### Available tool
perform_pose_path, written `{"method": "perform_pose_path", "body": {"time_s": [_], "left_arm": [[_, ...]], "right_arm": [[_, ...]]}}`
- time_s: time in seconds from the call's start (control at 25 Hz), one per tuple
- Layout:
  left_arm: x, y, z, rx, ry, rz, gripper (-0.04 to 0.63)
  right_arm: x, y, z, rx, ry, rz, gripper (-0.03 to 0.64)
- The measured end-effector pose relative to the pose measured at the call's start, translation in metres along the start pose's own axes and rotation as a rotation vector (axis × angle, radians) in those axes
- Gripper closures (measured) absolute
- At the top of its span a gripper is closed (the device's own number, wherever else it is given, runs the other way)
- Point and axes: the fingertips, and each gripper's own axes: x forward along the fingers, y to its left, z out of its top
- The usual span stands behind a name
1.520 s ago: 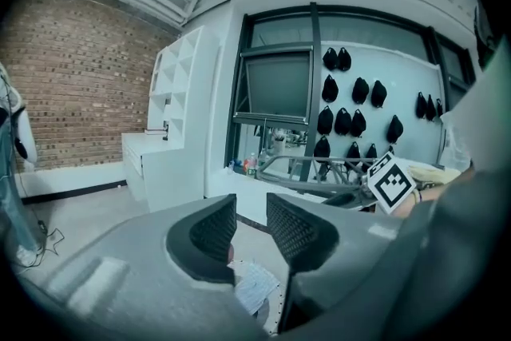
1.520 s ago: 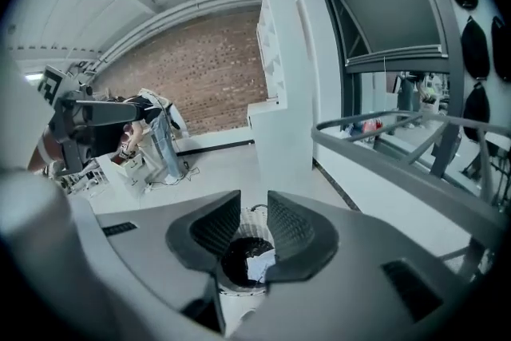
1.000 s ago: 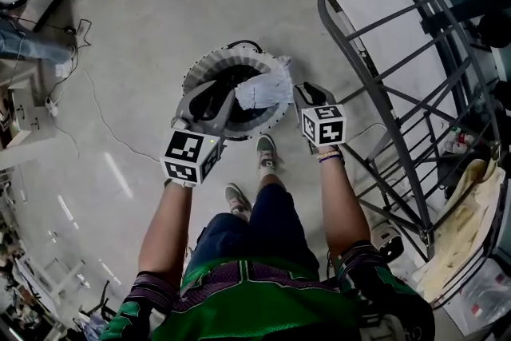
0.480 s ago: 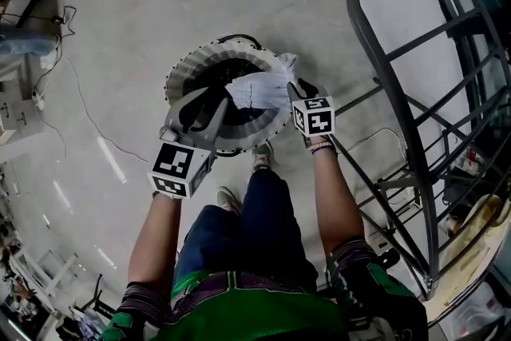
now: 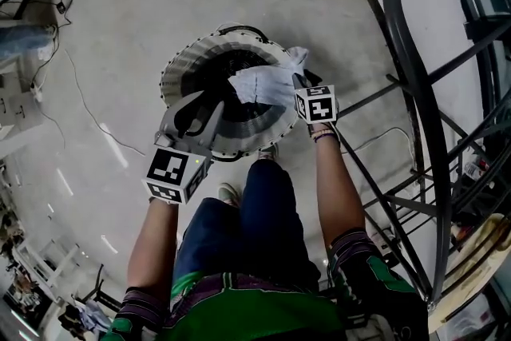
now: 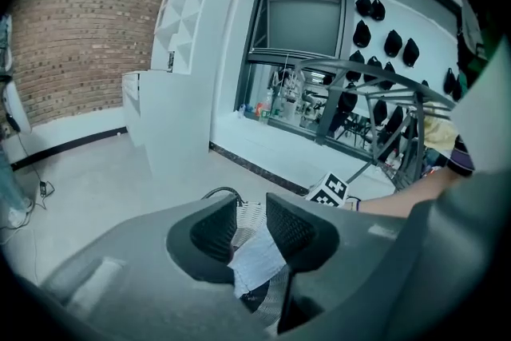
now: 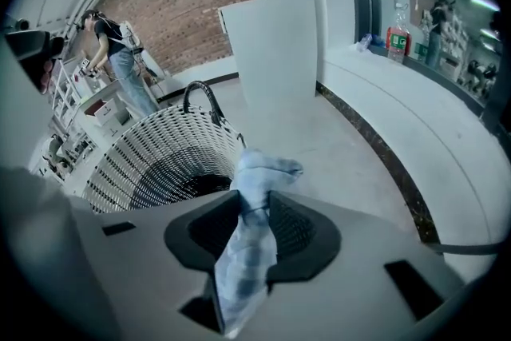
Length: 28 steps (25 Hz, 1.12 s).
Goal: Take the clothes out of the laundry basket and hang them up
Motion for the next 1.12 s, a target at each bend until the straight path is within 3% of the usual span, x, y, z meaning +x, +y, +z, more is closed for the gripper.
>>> {"method": "perform_pose_path", "body": {"time_s": [0.36,0.72,0.84,1.12], "left_arm": [[-0.001,0.010,-0.001,-0.052,-0.002,-0.007,0.474],[-0.013,0.008,0.025,-0.084,0.001,-0.030,0.476],[-0.019,0.008,0.029,-0.088,-0.003,-0.032,0.476],[-0.057,0.006,0.048,-0.080,-0.033,-0.023,0.477]], "right_arm": [[0.018,0.000,0.005,0.003,0.005,-0.002,0.509],[-0.011,0.005,0.010,-0.047,0.062,-0.034,0.538],[-0.021,0.006,0.013,-0.055,0.052,-0.046,0.570],[-0.063,0.024,0.030,-0.063,0.010,-0.061,0.577]]}}
